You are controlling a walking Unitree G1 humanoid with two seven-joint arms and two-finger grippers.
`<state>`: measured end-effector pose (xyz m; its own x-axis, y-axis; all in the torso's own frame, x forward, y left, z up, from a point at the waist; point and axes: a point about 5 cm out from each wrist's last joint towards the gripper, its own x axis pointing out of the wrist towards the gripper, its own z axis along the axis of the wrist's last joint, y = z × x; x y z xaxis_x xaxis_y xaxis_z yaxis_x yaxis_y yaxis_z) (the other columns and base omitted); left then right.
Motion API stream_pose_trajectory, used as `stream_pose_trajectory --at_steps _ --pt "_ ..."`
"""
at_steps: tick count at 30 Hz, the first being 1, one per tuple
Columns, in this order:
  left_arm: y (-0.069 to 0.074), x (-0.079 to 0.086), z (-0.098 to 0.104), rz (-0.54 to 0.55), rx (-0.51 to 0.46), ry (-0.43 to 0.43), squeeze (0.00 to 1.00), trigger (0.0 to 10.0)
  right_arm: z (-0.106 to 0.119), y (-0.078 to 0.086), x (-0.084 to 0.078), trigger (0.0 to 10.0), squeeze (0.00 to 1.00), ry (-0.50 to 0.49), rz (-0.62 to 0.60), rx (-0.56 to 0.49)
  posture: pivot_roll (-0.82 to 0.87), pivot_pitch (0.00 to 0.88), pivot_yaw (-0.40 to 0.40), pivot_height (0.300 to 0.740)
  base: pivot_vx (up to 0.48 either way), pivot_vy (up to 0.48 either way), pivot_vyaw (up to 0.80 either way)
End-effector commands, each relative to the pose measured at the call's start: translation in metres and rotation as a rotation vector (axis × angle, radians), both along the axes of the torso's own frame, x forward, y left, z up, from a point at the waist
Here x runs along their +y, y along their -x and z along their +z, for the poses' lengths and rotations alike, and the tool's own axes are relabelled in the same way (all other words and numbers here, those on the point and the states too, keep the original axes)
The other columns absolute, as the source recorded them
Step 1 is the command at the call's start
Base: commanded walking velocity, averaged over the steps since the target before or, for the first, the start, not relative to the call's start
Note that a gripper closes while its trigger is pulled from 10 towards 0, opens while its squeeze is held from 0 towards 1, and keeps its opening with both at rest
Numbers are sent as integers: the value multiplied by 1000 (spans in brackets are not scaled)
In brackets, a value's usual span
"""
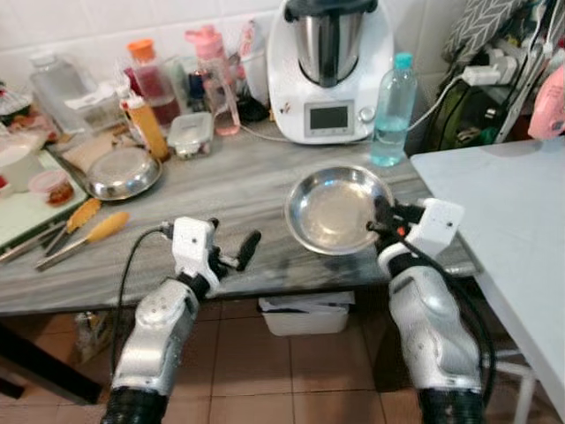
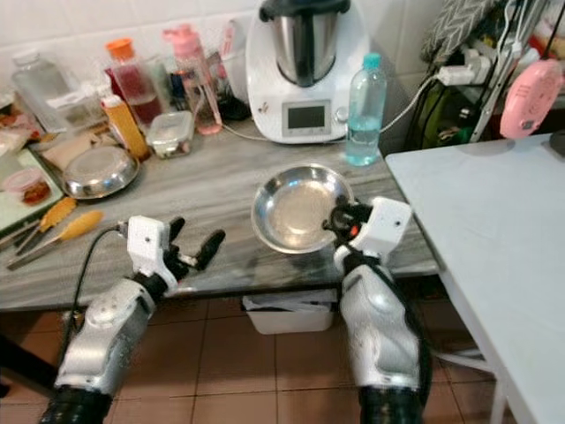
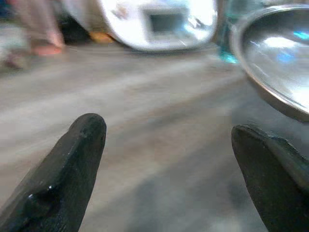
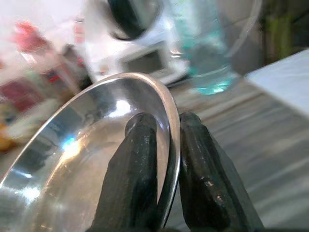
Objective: Setting the table
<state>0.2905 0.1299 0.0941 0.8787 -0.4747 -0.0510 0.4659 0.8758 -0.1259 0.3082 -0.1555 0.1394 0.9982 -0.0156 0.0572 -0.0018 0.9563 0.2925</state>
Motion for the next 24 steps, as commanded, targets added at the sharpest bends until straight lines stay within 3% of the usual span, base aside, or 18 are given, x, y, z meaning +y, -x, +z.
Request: stream_pose_trajectory --at_steps 1,6,13,19,24 --pt "6 14 0 -16 10 -29 0 10000 4 -5 12 10000 0 -12 42 -20 -41 2 94 740 0 0 0" --pt "18 16 -3 -111 40 -54 0 10000 4 -14 20 10000 0 -16 78 -16 -24 12 94 740 0 0 0" --pt "35 18 0 -244 80 -91 0 10000 -3 -29 47 10000 0 -73 151 14 9 28 101 740 0 0 0" --pt "40 20 3 -272 98 -100 0 10000 -12 -36 66 10000 0 -114 181 53 27 33 105 740 0 0 0" --pt "44 19 4 -287 109 -99 0 10000 -17 -38 68 10000 0 -112 162 73 36 37 103 740 0 0 0"
